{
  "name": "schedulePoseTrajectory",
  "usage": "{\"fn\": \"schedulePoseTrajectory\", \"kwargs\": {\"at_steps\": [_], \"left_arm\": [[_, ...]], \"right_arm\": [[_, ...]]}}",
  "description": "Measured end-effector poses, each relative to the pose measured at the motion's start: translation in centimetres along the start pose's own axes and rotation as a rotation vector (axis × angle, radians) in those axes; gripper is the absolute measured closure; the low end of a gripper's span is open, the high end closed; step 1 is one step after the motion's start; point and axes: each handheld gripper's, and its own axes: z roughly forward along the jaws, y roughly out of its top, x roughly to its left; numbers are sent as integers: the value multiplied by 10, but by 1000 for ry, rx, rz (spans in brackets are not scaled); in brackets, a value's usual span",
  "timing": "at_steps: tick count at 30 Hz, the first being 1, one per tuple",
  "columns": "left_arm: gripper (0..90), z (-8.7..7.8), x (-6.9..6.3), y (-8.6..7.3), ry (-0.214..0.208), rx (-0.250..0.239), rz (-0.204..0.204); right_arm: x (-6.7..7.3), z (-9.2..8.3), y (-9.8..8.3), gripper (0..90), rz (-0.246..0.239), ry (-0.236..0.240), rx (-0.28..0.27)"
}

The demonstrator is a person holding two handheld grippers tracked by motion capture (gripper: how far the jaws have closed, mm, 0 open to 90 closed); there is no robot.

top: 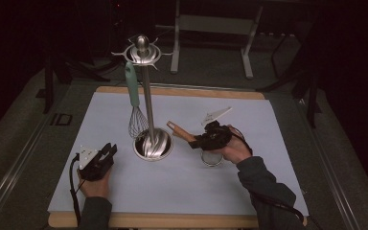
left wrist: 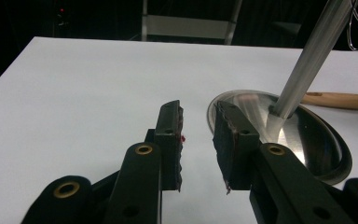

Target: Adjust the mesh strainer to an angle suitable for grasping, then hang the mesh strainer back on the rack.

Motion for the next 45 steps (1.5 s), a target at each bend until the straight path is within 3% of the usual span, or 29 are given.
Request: {"fn": "schedulePoseTrajectory", "kwargs": {"at_steps": [24, 45], "left_arm": [[718, 0, 0, 0, -1, 1, 5], [718, 0, -1, 0, -1, 3, 7]], "right_arm": [[7, -15, 12, 708, -36, -3, -105], [13, -35, 26, 708, -78, 35, -228]]}}
